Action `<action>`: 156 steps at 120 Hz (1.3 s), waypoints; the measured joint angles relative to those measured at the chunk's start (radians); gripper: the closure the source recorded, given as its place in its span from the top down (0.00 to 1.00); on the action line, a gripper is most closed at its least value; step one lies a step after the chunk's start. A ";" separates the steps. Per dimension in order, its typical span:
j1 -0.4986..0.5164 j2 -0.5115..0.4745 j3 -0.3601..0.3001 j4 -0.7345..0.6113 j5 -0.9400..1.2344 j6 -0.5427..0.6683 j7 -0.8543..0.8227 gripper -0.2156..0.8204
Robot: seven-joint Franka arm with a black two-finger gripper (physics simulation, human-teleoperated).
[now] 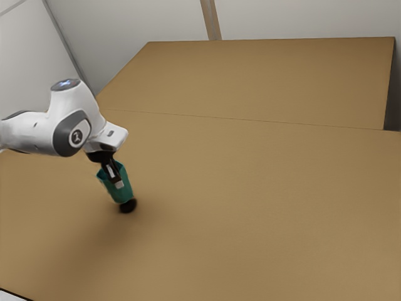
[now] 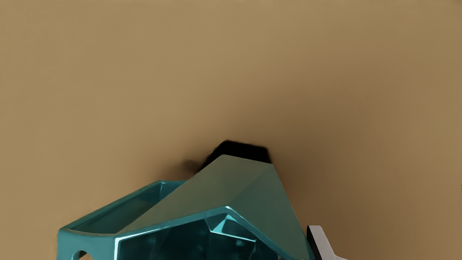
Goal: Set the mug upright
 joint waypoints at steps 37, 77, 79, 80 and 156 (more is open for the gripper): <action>-0.048 0.081 0.000 0.021 0.006 0.064 -0.305 0.03; -0.056 0.142 -0.003 0.059 0.004 0.085 -0.502 0.03; -0.055 0.146 -0.003 0.063 0.004 0.084 -0.510 0.03; -0.055 0.148 -0.003 0.065 0.004 0.084 -0.513 0.03; -0.048 0.187 -0.020 0.144 -0.015 0.066 -0.659 0.48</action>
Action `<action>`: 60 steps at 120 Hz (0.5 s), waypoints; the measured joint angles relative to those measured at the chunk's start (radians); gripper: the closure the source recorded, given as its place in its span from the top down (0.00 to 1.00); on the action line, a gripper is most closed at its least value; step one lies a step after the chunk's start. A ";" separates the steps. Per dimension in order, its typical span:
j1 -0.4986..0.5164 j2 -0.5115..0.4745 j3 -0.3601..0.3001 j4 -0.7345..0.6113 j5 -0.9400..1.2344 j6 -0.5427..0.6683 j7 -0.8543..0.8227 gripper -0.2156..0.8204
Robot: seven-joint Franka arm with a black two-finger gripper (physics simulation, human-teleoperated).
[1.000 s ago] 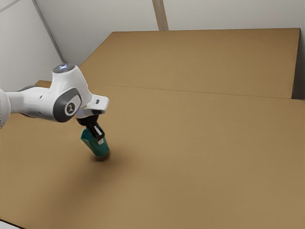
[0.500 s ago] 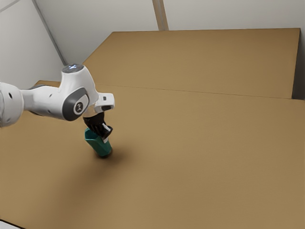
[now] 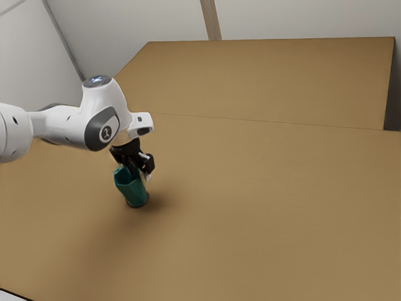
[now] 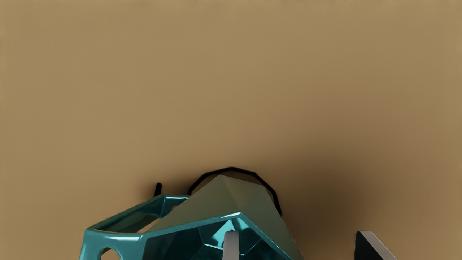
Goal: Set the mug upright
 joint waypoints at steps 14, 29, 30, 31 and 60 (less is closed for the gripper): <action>0.008 -0.065 -0.023 0.010 0.000 -0.017 -0.015 0.55; -0.004 -0.095 -0.043 0.151 0.000 -0.091 -0.023 0.66; -0.005 -0.093 -0.043 0.165 0.000 -0.100 -0.023 0.66; -0.006 -0.092 -0.044 0.180 0.000 -0.108 -0.023 0.67; -0.016 -0.020 -0.038 0.502 -0.061 -0.352 0.018 0.75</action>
